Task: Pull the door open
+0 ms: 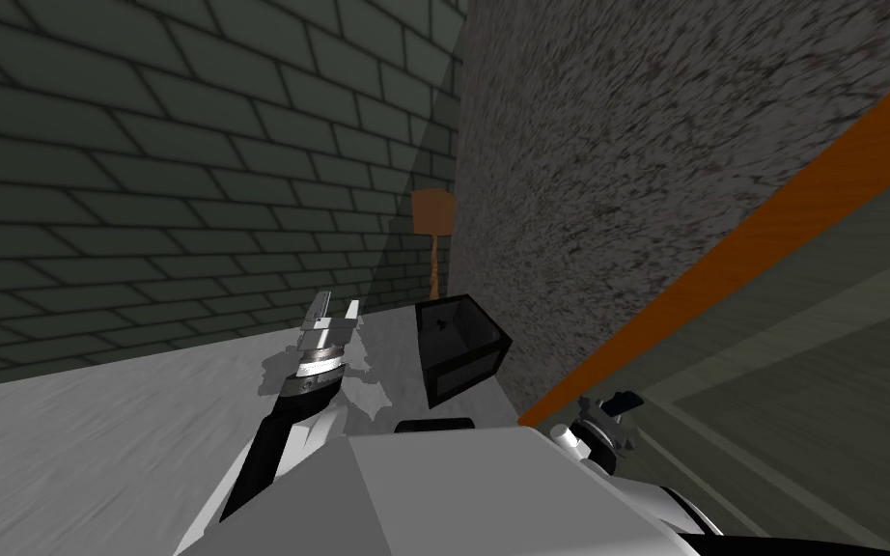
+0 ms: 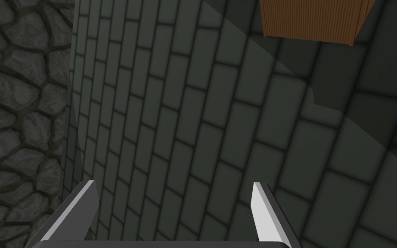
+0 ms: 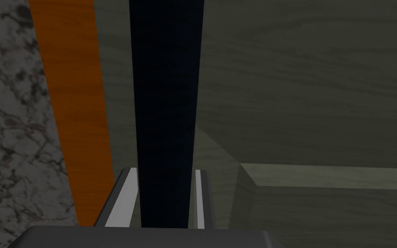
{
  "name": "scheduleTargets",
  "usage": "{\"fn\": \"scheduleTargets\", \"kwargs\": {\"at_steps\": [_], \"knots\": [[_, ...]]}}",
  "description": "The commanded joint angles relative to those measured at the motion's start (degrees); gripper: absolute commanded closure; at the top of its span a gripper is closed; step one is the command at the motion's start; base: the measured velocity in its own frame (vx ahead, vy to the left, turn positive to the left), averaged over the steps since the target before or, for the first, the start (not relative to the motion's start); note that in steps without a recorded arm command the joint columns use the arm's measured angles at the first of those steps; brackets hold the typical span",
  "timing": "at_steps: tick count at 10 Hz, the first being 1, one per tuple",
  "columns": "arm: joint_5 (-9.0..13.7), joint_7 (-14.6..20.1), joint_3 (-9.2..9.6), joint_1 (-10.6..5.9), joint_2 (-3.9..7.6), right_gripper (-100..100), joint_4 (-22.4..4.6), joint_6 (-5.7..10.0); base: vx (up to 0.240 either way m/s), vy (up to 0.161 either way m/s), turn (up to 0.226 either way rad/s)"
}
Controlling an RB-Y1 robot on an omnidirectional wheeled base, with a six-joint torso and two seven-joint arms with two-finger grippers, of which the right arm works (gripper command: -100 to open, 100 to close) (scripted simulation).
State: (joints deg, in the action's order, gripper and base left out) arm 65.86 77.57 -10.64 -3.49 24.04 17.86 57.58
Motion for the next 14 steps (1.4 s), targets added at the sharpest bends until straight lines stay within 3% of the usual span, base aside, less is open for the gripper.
{"fn": "scheduleTargets", "kwargs": {"at_steps": [1, 5, 8, 14], "knots": [[-0.2, 0.6, 0.20, -0.07, 0.02, 100, -0.7, 0.14, -0.090, 0.151, 0.005], [-0.4, 0.9, 0.46, 0.05, 0.08, 100, -0.6, 0.10, -0.088, 0.170, -0.012], [-0.7, 1.1, 0.71, 0.16, 0.14, 100, -0.5, 0.06, -0.031, 0.034, 0.001], [-1.7, 2.3, 1.81, 0.67, 0.39, 100, 0.1, -0.11, -0.092, 0.134, -0.021]]}}
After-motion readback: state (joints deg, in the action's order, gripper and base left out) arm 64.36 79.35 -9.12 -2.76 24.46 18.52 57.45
